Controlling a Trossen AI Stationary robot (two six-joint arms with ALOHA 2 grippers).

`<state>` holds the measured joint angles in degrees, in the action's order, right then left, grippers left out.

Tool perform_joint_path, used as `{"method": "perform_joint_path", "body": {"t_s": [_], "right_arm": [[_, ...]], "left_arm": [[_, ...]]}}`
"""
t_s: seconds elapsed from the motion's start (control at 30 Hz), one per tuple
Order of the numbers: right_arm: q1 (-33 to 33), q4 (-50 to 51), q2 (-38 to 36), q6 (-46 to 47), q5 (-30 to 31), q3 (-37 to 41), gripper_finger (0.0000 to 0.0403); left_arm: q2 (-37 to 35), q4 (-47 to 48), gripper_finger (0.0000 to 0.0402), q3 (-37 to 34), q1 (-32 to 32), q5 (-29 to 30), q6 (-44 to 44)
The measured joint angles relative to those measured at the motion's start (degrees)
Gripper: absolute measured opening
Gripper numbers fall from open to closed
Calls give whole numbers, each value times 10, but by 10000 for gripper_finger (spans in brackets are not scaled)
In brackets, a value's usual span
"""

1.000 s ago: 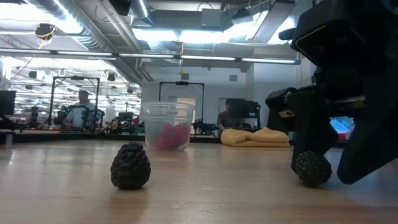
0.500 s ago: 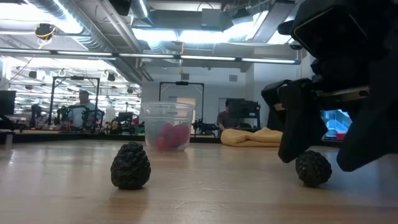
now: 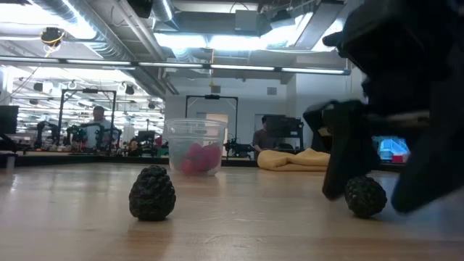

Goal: Pick and placing Produce into tupperware
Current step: Put the right black raspberry into the transparent container

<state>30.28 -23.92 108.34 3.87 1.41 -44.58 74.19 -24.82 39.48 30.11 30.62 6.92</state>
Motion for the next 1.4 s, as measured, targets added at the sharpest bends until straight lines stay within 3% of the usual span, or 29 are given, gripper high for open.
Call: {"method": "perform_joint_path", "body": {"t_s": [0.3, 0.73, 0.97, 1.17, 1.4], "right_arm": [[0, -8, 15, 18, 3, 0, 207], [-1, -6, 16, 18, 6, -1, 103], [-13, 8, 3, 74, 11, -1, 110], [-77, 160, -72, 97, 15, -59, 104], [-174, 400, -100, 50, 17, -251, 109]], "left_arm": [[0, 2, 130, 0, 0, 0, 0], [0, 2, 130, 0, 0, 0, 1], [0, 2, 130, 0, 0, 0, 3], [0, 1, 130, 0, 0, 0, 3], [-29, 23, 130, 0, -3, 47, 32]]}}
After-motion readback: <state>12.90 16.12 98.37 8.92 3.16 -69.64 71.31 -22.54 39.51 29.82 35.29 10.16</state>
